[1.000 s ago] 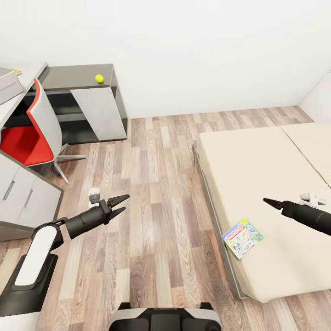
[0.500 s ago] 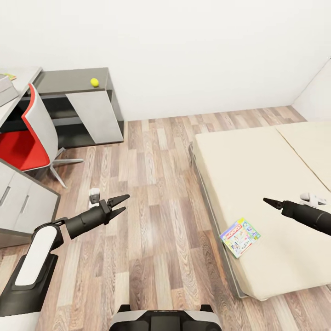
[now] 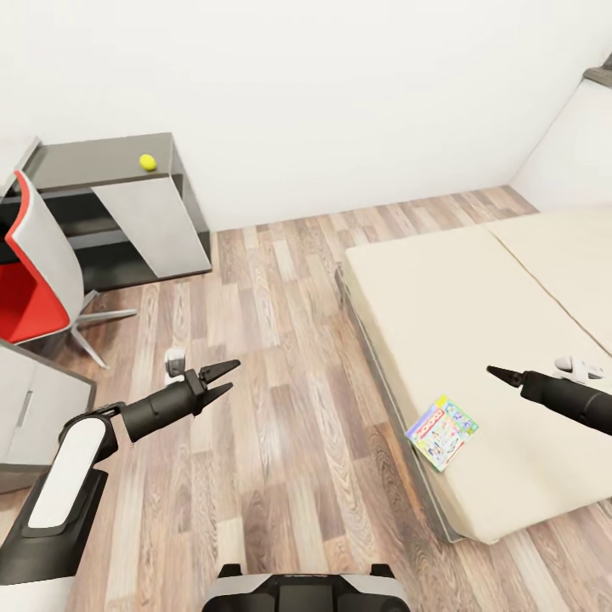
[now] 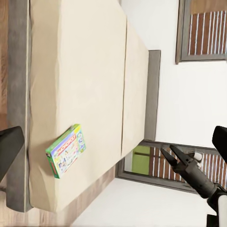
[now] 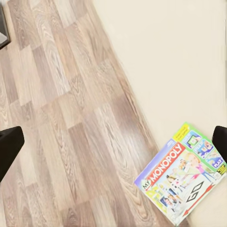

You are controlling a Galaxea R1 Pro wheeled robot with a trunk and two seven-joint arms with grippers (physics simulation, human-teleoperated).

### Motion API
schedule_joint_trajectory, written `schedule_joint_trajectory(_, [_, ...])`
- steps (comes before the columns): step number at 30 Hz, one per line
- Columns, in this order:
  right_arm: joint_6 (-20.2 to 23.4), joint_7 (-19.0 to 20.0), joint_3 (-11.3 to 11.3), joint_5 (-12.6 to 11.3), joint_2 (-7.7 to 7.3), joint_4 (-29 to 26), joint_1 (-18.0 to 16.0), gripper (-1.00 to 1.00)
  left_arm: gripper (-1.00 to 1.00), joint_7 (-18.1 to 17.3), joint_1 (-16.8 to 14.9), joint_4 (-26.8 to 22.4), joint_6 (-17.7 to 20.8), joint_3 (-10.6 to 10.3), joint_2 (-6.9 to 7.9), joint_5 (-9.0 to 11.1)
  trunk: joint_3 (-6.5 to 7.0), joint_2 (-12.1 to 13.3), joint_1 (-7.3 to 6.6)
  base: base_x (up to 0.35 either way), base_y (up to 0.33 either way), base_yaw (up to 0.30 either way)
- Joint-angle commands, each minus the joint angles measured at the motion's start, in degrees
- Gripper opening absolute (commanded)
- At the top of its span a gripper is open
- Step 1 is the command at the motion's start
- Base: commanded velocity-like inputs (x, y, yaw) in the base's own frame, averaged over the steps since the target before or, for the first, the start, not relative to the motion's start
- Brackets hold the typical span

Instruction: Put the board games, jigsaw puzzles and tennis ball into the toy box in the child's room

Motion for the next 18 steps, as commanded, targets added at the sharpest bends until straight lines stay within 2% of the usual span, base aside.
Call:
schedule_joint_trajectory(1, [0.3, 0.6, -0.1, 0.5, 0.01, 0.0, -0.1, 1.00, 1.00, -0.6, 0.0, 0.0, 0.2, 0.1, 0.00, -0.5, -0.07, -0.1, 0.05, 0.142, 0.230, -0.260])
schedule_joint_trajectory(12, [0.3, 0.6, -0.1, 0.5, 0.00, 0.0, -0.1, 1.00, 1.00, -0.5, 0.0, 0.0, 0.2, 0.1, 0.00, -0.6, -0.06, -0.1, 0.05, 0.166, 0.240, -0.275])
schedule_joint_trajectory(18, [0.3, 0.5, -0.2, 0.5, 0.00, 0.0, -0.1, 1.00, 1.00, -0.4, 0.0, 0.0, 0.2, 0.0, 0.00, -0.6, -0.06, -0.1, 0.05, 0.101, 0.129, -0.284])
